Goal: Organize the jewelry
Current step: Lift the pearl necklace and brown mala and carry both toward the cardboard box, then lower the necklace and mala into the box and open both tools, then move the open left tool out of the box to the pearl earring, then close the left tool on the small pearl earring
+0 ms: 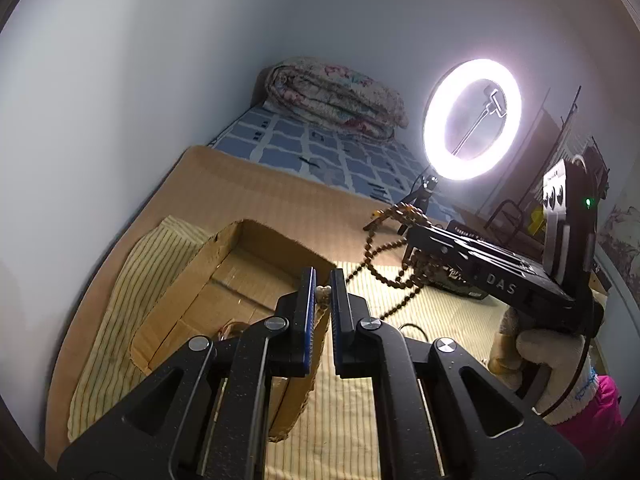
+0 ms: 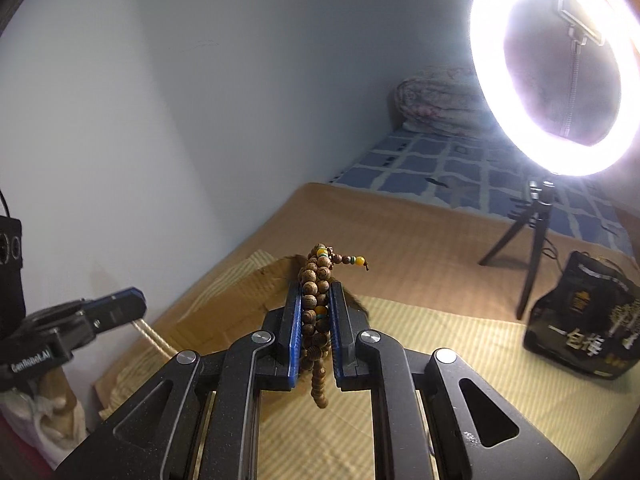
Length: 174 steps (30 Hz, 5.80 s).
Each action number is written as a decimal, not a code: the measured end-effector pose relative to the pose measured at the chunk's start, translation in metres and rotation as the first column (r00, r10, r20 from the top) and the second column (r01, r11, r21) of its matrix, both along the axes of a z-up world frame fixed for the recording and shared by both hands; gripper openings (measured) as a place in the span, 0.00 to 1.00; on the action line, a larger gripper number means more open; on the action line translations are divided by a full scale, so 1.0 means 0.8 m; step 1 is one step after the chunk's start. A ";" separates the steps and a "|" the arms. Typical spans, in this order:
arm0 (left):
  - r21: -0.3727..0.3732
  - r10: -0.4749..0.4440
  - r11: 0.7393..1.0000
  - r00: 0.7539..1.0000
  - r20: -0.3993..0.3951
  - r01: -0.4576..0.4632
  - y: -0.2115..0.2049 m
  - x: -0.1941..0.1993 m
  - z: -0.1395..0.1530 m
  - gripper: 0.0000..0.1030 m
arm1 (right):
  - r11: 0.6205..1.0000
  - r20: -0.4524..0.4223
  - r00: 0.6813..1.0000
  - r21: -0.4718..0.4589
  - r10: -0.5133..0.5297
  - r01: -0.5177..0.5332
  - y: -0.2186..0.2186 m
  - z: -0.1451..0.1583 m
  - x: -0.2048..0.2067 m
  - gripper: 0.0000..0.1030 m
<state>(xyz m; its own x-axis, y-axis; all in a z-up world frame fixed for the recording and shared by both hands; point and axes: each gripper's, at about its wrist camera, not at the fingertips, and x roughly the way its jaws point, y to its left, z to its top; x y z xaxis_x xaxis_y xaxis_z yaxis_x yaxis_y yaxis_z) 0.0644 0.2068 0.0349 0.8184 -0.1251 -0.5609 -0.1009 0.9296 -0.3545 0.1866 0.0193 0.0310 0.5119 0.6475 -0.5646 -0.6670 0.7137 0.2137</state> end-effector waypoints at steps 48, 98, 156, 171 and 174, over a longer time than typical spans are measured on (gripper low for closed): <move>-0.025 0.044 0.999 0.989 -0.139 -0.048 0.024 0.012 -0.053 0.24 | 1.000 -0.140 0.990 0.017 -0.014 0.016 0.087 -0.091 0.048 0.58; 0.031 -0.308 0.947 0.931 -0.194 0.320 -0.186 0.047 -0.088 0.40 | 0.929 -0.001 0.947 -0.199 -0.320 0.313 -0.223 -0.076 -0.012 0.77; 0.074 -0.463 0.832 0.761 -0.455 0.550 -0.313 0.057 -0.225 0.07 | 0.870 -0.152 0.916 -0.401 -0.372 0.287 -0.340 -0.244 0.000 0.36; 0.079 -0.453 0.843 0.783 -0.427 0.531 -0.300 0.051 -0.211 0.07 | 0.885 -0.185 0.915 -0.379 -0.358 0.269 -0.332 -0.239 -0.002 0.07; 0.073 -0.450 0.851 0.792 -0.412 0.521 -0.294 0.051 -0.204 0.07 | 0.885 -0.170 0.918 -0.375 -0.358 0.275 -0.330 -0.230 -0.006 0.07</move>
<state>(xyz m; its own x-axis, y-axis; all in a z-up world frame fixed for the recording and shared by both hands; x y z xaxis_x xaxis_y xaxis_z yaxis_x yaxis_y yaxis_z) 0.1048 -0.0286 -0.1280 0.4052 -0.3217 -0.8558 0.2916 0.9326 -0.2125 0.1820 -0.2446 -0.1532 0.4871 0.2219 -0.8447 -0.3552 0.9339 0.0404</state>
